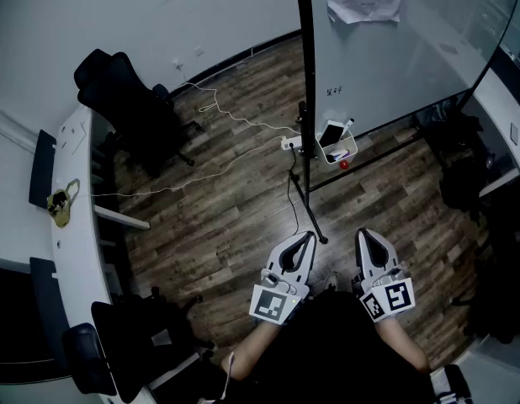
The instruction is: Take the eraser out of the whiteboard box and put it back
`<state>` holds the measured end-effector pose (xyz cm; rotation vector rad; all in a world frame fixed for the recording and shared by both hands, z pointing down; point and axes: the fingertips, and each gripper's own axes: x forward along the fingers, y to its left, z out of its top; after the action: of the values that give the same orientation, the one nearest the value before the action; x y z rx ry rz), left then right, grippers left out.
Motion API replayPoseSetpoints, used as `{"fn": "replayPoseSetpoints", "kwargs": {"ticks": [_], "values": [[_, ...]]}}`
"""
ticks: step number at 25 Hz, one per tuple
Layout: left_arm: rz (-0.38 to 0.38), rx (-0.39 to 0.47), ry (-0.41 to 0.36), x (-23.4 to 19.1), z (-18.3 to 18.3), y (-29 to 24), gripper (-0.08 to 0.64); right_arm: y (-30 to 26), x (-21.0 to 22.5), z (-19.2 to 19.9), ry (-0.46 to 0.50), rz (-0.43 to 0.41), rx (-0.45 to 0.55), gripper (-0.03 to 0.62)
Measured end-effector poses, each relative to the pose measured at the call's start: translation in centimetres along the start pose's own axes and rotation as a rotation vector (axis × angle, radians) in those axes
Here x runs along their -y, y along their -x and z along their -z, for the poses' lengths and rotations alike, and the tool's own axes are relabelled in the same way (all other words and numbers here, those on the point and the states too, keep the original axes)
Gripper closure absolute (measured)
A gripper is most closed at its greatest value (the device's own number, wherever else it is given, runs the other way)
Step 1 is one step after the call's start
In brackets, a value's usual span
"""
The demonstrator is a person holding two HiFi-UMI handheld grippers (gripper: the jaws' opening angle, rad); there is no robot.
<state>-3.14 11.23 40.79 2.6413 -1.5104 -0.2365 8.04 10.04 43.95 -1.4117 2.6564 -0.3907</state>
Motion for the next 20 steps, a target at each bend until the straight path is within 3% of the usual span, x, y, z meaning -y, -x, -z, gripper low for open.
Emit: {"fn": "replayPoseSetpoints", "kwargs": {"ticks": [20], "values": [[-0.044, -0.017, -0.007, 0.6, 0.6, -1.3, 0.554, -0.3, 2.0, 0.1, -0.040, -0.021, -0.020, 0.578]]}}
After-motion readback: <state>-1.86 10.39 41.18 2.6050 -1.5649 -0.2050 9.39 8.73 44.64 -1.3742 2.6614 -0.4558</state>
